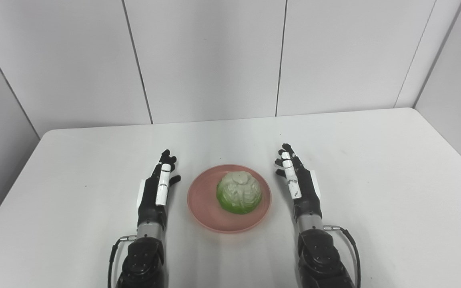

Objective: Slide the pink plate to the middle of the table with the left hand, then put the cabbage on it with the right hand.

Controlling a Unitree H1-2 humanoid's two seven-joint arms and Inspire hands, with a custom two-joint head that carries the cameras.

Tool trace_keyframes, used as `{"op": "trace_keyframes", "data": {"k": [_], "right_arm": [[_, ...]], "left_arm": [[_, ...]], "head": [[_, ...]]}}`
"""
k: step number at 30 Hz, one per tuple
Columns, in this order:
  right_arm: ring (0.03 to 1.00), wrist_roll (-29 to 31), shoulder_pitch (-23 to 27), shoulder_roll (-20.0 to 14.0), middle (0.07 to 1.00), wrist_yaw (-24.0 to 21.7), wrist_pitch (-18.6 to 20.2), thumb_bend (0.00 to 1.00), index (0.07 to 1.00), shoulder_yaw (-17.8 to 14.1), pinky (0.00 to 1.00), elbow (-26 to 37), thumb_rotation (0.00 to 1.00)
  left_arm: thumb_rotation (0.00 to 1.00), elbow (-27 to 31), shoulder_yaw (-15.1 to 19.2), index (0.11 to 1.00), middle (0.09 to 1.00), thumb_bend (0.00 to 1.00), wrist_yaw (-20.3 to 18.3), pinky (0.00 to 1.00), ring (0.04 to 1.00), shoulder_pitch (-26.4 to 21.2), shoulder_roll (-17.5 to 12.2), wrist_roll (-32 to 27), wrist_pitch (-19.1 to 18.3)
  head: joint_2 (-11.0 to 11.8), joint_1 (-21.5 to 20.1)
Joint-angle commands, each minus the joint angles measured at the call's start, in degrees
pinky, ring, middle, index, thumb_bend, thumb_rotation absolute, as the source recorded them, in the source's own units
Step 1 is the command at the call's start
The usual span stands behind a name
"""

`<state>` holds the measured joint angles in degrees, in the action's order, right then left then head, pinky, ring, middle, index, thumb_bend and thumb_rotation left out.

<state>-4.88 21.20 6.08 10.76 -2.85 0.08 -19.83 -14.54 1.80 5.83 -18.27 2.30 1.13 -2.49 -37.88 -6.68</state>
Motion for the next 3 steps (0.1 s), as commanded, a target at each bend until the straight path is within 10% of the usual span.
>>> {"op": "trace_keyframes", "data": {"k": [1, 3], "right_arm": [[0.826, 1.04, -1.52, 0.52, 0.876, -0.93, 0.53, 0.68, 0.884, -0.07, 0.80, -0.61, 1.00], [0.831, 1.31, -1.71, 0.24, 0.880, -1.29, 0.49, 0.68, 0.884, -0.08, 0.80, -0.42, 1.00]], "left_arm": [[1.00, 1.16, -0.21, 0.904, 0.909, 0.59, 0.34, 0.98, 0.939, -0.21, 0.17, 0.62, -0.51], [1.00, 1.08, -0.35, 0.905, 0.912, 0.59, 0.51, 0.99, 0.941, -0.19, 0.44, 0.79, -0.45]], "head": [[-0.04, 0.70], [-0.03, 1.77]]}}
